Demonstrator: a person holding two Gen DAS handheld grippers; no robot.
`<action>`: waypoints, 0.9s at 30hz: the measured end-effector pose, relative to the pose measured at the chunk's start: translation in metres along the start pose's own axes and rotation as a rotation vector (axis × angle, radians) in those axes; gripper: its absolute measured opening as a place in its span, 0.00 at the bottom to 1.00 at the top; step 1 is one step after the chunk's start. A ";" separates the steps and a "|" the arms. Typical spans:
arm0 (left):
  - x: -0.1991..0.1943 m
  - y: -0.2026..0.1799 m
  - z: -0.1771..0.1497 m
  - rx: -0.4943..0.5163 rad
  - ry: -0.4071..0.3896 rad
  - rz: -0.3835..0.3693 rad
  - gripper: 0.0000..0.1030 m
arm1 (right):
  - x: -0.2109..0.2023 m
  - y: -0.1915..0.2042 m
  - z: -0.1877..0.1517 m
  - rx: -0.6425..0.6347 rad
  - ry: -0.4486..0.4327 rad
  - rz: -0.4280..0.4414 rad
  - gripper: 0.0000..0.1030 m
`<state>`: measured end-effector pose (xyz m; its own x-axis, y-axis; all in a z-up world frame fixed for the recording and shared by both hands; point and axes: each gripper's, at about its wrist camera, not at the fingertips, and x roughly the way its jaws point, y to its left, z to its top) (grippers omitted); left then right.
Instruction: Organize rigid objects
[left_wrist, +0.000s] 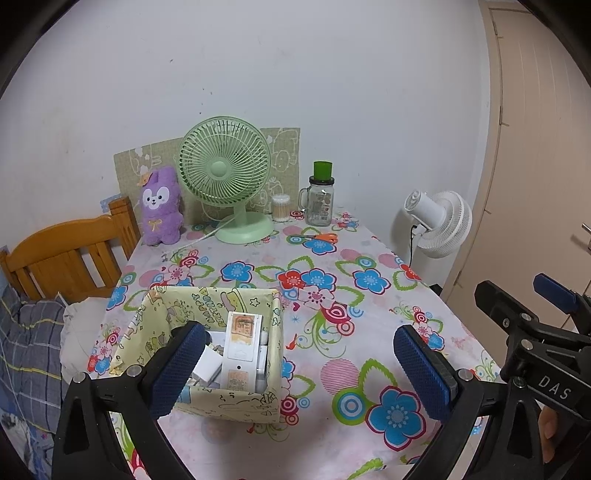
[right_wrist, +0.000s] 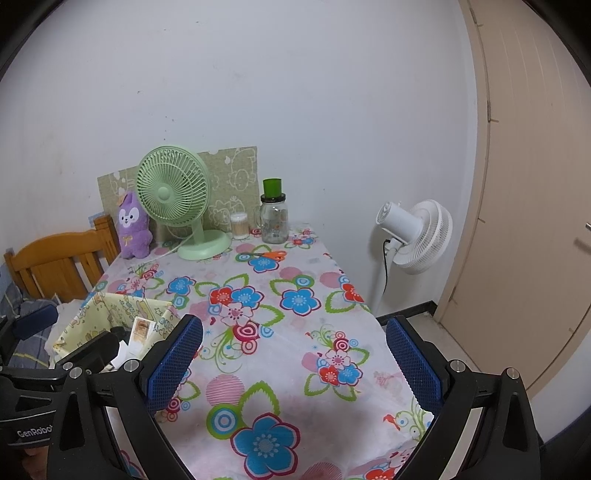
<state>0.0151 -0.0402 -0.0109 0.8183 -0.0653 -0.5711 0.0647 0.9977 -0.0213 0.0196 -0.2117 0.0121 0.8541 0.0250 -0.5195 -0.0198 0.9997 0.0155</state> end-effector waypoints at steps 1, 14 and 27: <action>0.000 0.000 0.000 -0.001 -0.001 0.000 1.00 | 0.000 0.000 0.000 0.001 0.002 0.001 0.98; 0.003 0.004 0.003 -0.012 -0.010 -0.004 1.00 | 0.002 0.007 0.005 0.000 0.003 0.007 0.98; 0.005 0.003 0.002 -0.004 -0.007 -0.006 1.00 | 0.008 0.008 0.005 0.005 0.011 0.006 0.98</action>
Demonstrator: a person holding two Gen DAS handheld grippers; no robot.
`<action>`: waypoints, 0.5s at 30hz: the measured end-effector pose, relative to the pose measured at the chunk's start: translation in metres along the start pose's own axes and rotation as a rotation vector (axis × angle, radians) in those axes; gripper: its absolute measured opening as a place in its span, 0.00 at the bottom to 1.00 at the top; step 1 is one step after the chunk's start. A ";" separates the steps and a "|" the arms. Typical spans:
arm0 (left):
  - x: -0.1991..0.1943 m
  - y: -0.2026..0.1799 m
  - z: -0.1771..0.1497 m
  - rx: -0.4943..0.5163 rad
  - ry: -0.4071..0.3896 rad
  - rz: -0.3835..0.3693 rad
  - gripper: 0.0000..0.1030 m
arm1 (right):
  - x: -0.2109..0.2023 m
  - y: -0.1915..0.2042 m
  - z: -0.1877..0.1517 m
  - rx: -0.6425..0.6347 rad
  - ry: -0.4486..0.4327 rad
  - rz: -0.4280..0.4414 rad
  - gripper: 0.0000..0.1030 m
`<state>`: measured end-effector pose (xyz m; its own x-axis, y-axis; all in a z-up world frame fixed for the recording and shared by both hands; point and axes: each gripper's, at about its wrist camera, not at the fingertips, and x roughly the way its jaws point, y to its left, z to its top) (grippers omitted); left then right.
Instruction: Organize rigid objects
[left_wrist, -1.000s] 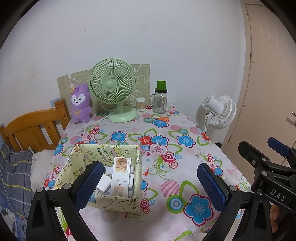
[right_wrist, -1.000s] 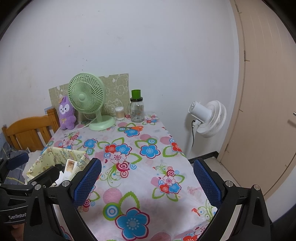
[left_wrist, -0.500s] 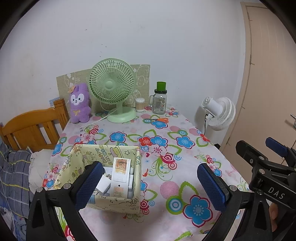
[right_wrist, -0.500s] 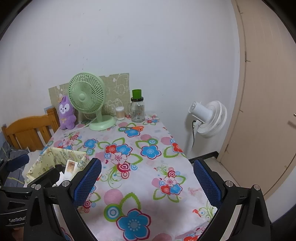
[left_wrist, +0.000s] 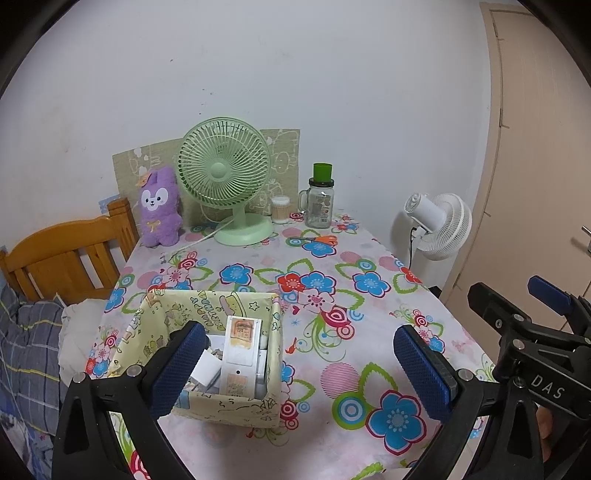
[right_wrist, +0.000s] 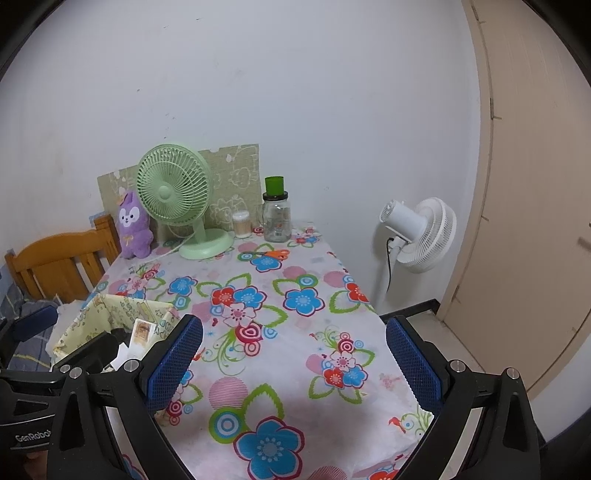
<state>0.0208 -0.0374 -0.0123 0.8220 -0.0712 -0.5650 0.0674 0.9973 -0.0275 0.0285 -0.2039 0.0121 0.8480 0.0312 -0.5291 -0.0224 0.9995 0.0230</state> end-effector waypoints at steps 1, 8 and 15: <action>0.000 0.000 0.000 0.001 0.001 -0.001 1.00 | 0.000 0.000 0.000 0.002 0.002 0.000 0.98; 0.001 0.000 -0.001 0.000 -0.001 -0.002 1.00 | 0.001 -0.002 0.000 0.004 0.000 0.002 0.98; -0.001 0.002 0.001 -0.004 -0.010 0.003 1.00 | 0.001 0.001 0.000 -0.001 -0.008 0.011 0.98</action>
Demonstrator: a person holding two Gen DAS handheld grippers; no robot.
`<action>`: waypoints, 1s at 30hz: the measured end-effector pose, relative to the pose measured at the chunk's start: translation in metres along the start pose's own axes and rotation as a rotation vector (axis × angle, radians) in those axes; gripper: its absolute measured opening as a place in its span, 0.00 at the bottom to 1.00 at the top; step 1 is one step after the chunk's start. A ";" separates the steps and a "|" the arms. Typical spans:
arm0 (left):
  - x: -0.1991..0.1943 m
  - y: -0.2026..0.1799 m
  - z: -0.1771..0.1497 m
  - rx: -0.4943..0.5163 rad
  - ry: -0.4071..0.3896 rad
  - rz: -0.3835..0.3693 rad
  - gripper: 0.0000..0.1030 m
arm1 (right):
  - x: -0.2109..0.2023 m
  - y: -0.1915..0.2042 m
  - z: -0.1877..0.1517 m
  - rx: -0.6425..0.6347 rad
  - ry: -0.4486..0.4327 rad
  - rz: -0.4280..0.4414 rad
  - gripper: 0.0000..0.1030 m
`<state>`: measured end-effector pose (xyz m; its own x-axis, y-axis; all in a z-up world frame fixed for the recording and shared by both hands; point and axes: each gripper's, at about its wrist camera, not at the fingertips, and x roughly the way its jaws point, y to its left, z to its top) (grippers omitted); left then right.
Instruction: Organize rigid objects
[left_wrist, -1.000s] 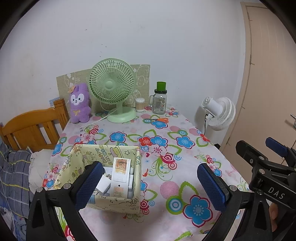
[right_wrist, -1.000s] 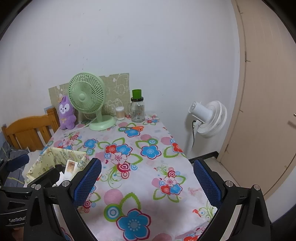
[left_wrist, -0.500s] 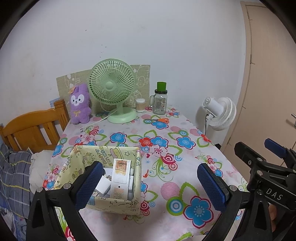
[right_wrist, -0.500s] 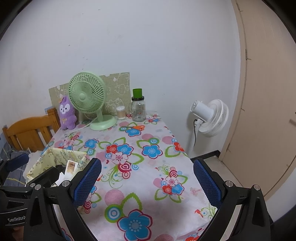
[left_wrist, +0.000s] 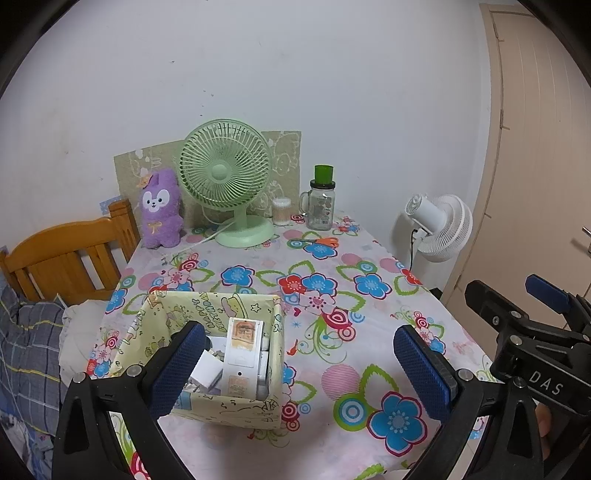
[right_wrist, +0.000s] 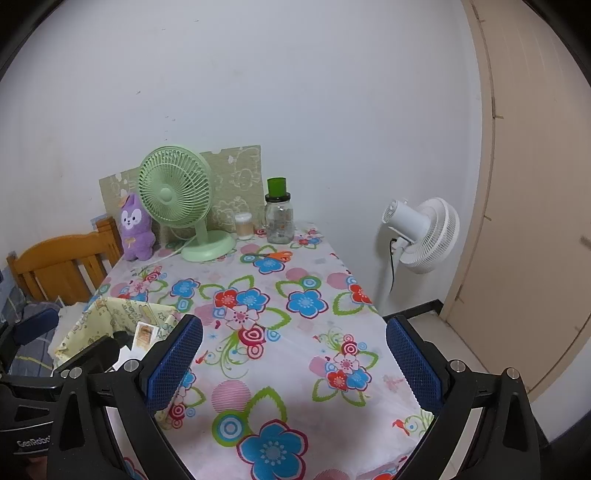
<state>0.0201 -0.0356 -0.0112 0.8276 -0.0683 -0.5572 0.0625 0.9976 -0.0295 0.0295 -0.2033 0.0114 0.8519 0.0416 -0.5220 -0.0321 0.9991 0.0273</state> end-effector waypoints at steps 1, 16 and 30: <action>0.000 0.001 0.000 -0.001 0.000 0.000 1.00 | 0.000 0.001 0.000 -0.003 -0.002 -0.001 0.98; 0.000 0.004 0.000 -0.003 -0.002 0.004 1.00 | -0.001 0.006 0.002 -0.007 -0.010 -0.005 0.98; 0.001 0.004 0.001 -0.007 -0.001 0.005 1.00 | 0.004 0.007 0.005 -0.004 -0.005 -0.002 0.98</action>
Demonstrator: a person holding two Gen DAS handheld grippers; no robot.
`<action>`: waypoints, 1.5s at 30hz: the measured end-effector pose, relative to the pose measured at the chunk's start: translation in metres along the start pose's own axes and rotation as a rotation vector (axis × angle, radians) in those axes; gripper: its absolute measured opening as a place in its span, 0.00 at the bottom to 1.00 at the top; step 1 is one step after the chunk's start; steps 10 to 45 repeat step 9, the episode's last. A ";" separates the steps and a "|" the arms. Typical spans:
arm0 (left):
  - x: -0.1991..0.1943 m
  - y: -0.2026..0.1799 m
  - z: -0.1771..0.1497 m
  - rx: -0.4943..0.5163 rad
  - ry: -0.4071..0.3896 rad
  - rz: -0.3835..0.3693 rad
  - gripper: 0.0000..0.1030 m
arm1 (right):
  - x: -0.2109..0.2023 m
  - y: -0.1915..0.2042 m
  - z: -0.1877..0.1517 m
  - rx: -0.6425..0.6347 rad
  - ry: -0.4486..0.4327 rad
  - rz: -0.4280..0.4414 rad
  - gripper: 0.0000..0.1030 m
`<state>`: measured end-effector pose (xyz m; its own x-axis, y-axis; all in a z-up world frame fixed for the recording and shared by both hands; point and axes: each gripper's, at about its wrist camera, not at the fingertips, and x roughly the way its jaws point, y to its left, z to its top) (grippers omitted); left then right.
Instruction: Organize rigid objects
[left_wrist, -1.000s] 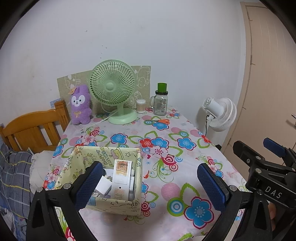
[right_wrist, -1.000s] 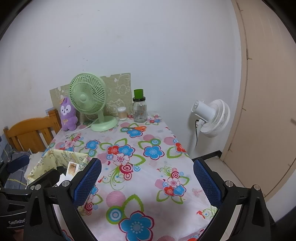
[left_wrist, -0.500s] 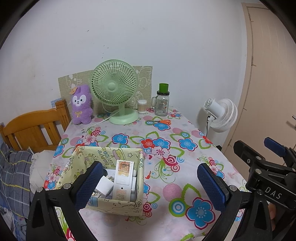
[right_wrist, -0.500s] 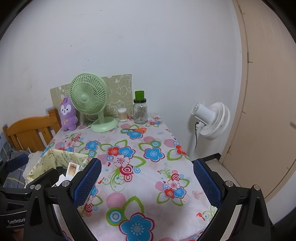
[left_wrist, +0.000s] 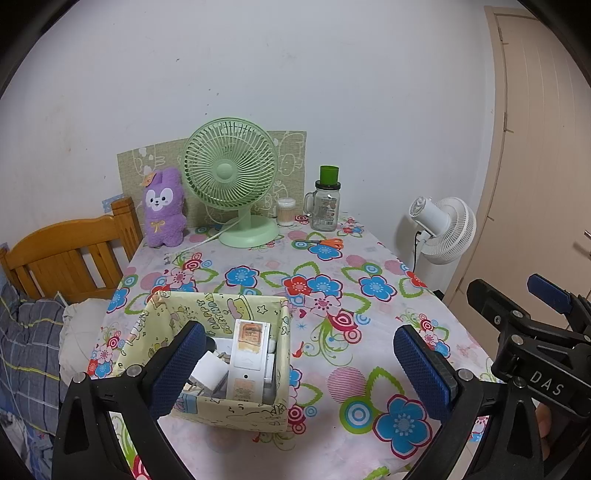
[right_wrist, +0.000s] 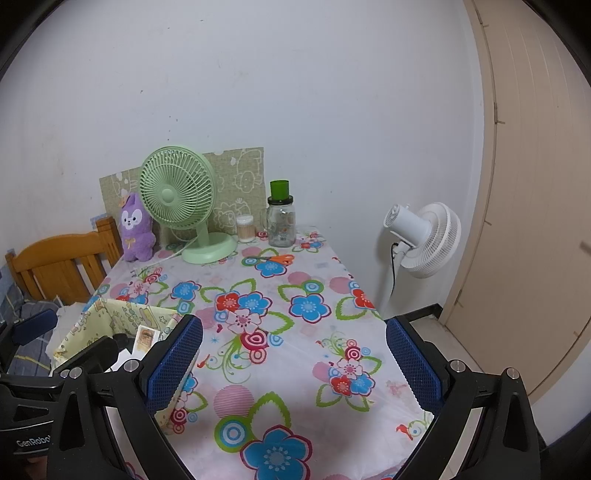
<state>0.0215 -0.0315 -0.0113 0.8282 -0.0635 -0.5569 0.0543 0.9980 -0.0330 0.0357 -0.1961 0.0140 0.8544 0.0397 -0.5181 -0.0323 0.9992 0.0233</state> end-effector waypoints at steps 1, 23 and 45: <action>0.000 0.000 0.000 0.000 0.000 0.000 1.00 | 0.000 0.000 0.000 0.000 -0.001 0.000 0.98; 0.005 0.004 0.001 -0.014 0.009 0.000 1.00 | 0.003 0.002 0.001 0.002 -0.003 -0.005 0.98; 0.005 0.004 0.001 -0.014 0.009 0.000 1.00 | 0.003 0.002 0.001 0.002 -0.003 -0.005 0.98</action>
